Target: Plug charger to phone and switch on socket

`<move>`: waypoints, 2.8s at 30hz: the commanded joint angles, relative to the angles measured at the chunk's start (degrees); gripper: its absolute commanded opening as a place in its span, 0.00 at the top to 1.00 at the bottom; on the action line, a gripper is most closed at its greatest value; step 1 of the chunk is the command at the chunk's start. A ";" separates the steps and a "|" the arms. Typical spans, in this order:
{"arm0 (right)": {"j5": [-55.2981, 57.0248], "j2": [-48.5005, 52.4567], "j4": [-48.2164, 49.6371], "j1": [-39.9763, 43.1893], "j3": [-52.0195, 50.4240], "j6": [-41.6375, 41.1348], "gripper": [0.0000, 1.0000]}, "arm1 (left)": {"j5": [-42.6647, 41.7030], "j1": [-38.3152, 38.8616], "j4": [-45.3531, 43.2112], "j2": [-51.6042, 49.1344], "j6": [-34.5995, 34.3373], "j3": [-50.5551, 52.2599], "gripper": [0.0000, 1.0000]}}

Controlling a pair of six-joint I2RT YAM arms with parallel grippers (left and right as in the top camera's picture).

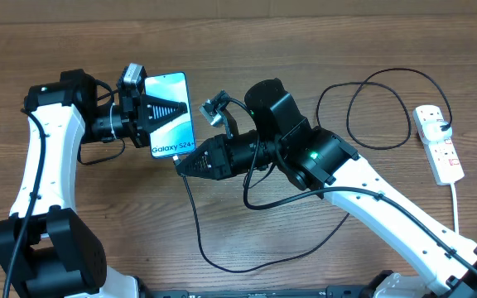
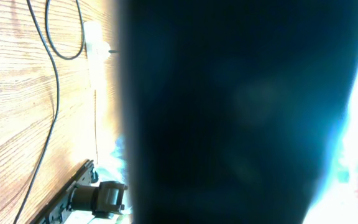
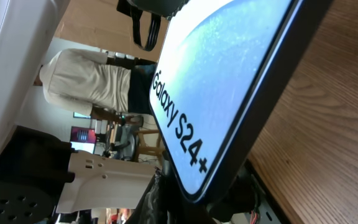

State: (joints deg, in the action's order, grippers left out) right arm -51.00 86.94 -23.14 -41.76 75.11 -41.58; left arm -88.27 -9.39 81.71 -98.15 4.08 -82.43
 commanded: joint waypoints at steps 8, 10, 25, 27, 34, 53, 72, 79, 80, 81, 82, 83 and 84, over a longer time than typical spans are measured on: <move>3.61 -1.68 0.81 -0.35 1.09 -4.20 0.96 | -2.25 0.09 0.04 0.76 -1.46 -0.22 0.96; 4.66 -1.68 0.85 -0.35 1.09 -5.22 0.96 | -2.25 0.09 0.04 0.76 -1.46 -0.22 0.96; 9.86 -1.68 2.03 -0.35 1.09 -12.68 0.96 | -2.23 0.09 -0.55 0.76 -1.27 -0.22 0.96; 10.40 -1.68 2.03 -0.35 1.09 -12.66 0.96 | -2.21 0.09 -0.79 0.76 -1.27 -0.22 0.96; 13.27 -1.68 2.03 -0.33 1.09 -12.63 0.96 | -0.31 0.11 -0.74 0.76 -0.85 -0.22 0.96; 15.91 -1.68 4.63 -0.22 1.09 -10.69 0.96 | 3.39 3.13 0.04 0.76 -0.61 -0.22 0.96; 16.46 -1.68 3.80 1.40 1.09 -10.51 0.37 | 7.72 4.17 0.85 0.76 -0.17 -0.22 0.96; 16.46 -1.68 0.11 1.42 1.09 -6.97 0.01 | 7.78 4.17 -0.20 0.76 -0.20 -0.22 0.95; 16.44 -1.68 -0.83 1.51 1.09 -6.19 0.00 | 7.91 4.17 -0.33 0.76 -0.20 -0.22 0.96; 16.46 -1.68 -3.23 2.03 1.09 -5.86 0.00 | 8.33 4.17 -0.66 0.76 -0.20 -0.22 0.96; 16.48 -1.68 -4.46 2.38 1.09 -5.84 0.00 | 8.90 4.17 -0.76 0.76 -0.22 -0.22 0.95; 16.46 -1.68 -6.01 2.97 1.09 -5.38 0.00 | 9.49 4.17 -0.81 0.76 -0.22 -0.22 0.96; 16.48 -1.68 -7.54 3.69 1.09 -4.28 0.00 | 10.23 4.17 -0.81 0.76 -0.22 -0.22 0.96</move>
State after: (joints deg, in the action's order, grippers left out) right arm -36.23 85.30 -27.83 -39.57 75.11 -49.23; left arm -78.56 -4.95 81.08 -98.48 3.11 -82.41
